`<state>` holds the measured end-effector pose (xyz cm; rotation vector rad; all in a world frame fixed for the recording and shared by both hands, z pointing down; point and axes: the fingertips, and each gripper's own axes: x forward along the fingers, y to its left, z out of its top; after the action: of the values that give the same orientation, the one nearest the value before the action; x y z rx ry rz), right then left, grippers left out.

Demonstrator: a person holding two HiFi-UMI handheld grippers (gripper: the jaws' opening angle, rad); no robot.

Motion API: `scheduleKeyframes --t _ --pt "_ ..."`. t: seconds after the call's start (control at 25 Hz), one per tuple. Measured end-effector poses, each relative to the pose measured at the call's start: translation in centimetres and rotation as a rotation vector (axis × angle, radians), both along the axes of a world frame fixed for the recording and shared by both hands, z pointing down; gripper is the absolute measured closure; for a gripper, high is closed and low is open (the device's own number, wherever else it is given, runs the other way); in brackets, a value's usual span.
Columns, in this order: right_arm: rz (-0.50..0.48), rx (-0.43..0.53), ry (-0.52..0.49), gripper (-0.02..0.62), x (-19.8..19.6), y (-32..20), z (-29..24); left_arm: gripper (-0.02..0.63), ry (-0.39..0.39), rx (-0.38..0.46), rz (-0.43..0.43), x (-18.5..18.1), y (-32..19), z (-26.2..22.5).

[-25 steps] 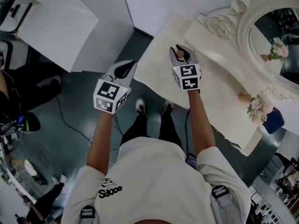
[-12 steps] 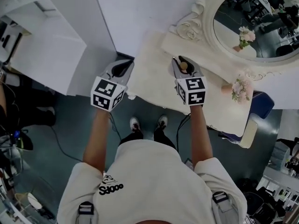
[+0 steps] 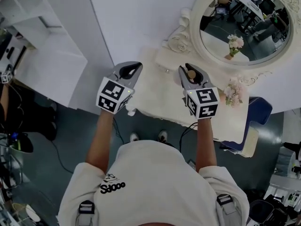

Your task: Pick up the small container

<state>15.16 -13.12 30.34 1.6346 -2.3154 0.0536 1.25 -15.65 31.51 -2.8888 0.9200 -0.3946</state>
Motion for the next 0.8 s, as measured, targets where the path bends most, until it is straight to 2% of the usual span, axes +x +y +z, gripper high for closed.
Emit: scheduleKeyframes --t 0.32,0.52,0.8 --pt "-0.063 0.064 -0.001 0.503 -0.7 1.6 -4.0 0.586 0.041 0.042 -0.007 0.5 1.0 -2.6" --pt "-0.081 0.091 0.011 0.503 -0.5 1.7 -5.3 0.586 0.013 0.089 -0.016 0.9 0.9 -3.5" --pt "-0.101 0.106 0.023 0.505 -0.3 1.5 -5.8 0.587 0.016 0.128 -0.028 1.1 1.0 -5.0"
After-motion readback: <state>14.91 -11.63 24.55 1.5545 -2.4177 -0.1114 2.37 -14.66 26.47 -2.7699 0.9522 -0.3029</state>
